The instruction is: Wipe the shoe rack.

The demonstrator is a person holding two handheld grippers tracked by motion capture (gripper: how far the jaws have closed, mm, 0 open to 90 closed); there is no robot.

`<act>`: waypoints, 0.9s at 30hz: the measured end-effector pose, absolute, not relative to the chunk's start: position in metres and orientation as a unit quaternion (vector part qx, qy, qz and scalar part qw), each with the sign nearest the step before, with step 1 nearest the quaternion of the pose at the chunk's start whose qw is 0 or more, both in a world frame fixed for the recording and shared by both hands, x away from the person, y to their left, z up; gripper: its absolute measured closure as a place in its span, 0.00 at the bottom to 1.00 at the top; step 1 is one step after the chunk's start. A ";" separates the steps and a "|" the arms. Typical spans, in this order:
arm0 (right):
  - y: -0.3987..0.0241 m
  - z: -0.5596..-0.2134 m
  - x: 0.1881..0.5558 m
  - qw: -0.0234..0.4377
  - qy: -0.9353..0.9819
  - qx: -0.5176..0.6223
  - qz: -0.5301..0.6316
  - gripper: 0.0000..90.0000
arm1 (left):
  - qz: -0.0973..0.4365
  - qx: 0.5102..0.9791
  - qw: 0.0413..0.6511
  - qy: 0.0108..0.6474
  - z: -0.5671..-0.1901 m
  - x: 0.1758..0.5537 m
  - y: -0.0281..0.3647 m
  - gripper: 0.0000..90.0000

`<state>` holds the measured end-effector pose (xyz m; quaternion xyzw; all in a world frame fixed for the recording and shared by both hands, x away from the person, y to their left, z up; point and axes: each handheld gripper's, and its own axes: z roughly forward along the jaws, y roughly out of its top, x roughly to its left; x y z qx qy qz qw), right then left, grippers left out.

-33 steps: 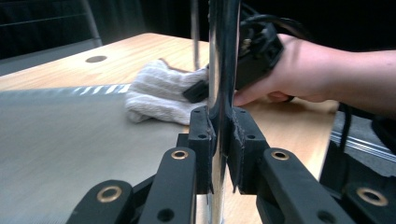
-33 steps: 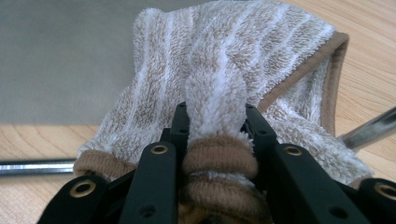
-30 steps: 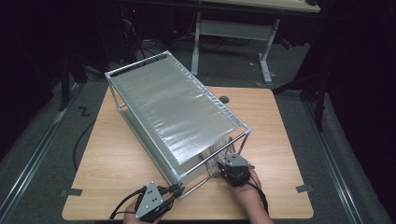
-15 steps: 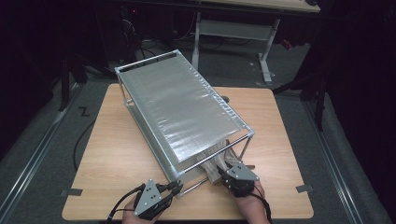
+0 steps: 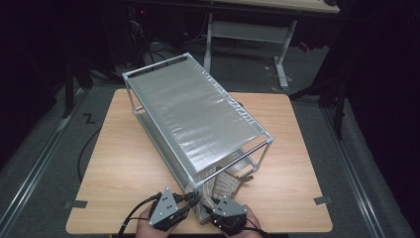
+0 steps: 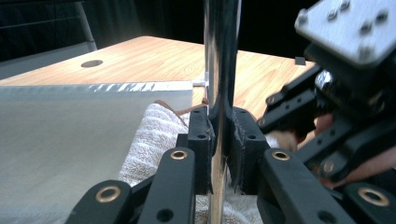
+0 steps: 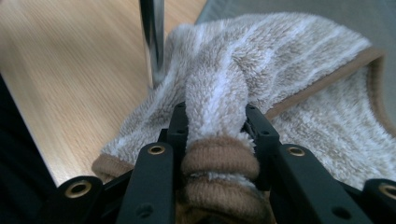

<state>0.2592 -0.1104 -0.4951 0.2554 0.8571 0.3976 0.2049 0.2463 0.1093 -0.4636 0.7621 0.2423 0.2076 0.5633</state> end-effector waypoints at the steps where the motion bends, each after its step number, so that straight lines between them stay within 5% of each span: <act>1: -0.111 -0.495 0.260 0.208 0.857 0.257 0.396 0.77 | 0.207 0.762 0.563 0.242 -0.464 0.247 0.109 0.89; 27: -0.210 -0.497 0.326 0.289 0.787 0.428 0.338 0.75 | 0.210 0.762 0.563 0.240 -0.464 0.246 0.109 0.89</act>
